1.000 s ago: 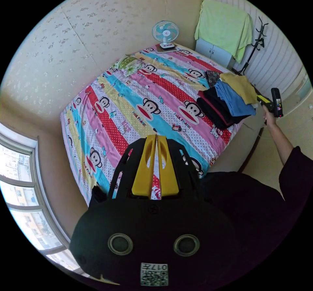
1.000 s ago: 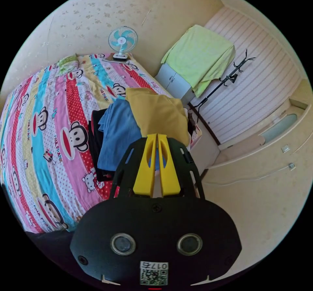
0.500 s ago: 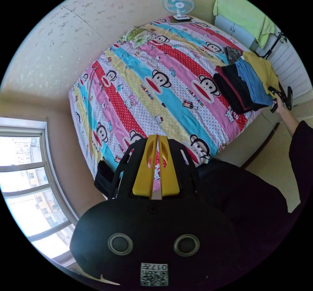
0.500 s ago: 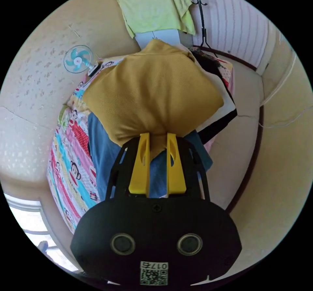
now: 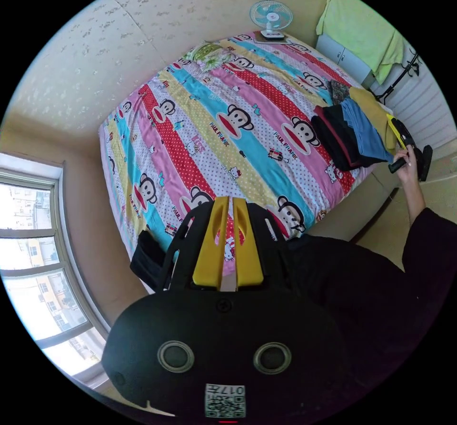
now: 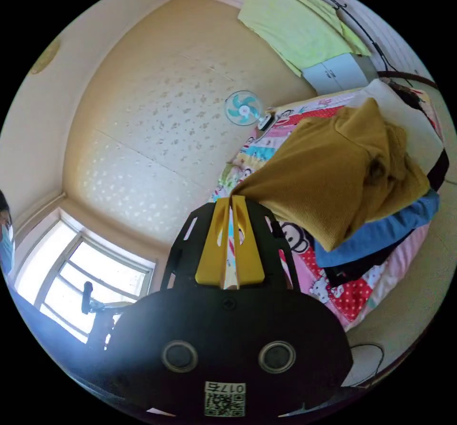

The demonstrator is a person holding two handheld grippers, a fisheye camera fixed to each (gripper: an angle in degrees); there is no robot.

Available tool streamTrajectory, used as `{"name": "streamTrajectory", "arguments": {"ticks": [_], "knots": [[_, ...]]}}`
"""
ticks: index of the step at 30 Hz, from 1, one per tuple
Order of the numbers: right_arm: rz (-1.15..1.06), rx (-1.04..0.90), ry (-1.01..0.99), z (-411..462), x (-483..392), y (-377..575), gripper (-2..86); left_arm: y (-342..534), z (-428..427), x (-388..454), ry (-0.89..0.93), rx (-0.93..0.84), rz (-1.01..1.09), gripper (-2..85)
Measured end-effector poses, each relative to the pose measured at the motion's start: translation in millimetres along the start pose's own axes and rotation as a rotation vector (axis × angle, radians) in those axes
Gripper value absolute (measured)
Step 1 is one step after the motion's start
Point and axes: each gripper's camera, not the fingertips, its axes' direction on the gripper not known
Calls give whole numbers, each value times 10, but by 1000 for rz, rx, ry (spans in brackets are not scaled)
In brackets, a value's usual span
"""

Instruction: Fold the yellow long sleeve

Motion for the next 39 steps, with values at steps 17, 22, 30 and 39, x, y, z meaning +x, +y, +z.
{"name": "streamTrajectory", "arguments": {"ticks": [17,22,30,39], "knots": [[-137,-417,-1473,1203,-2280,661,9,1877,-311,-2575,714,543,-209,149],[-172,-630,-1477,1473,-2618,992,8,2244,287,-3268,873,479,-336,162],[-27,-662,-1505,1689,-2993,1274,5,2365,995,-3584,1336,431,-267,165],[-254,-430,-1592,1610,-4087,521,4,2484,715,-3534,1018,330,-29,195]]}}
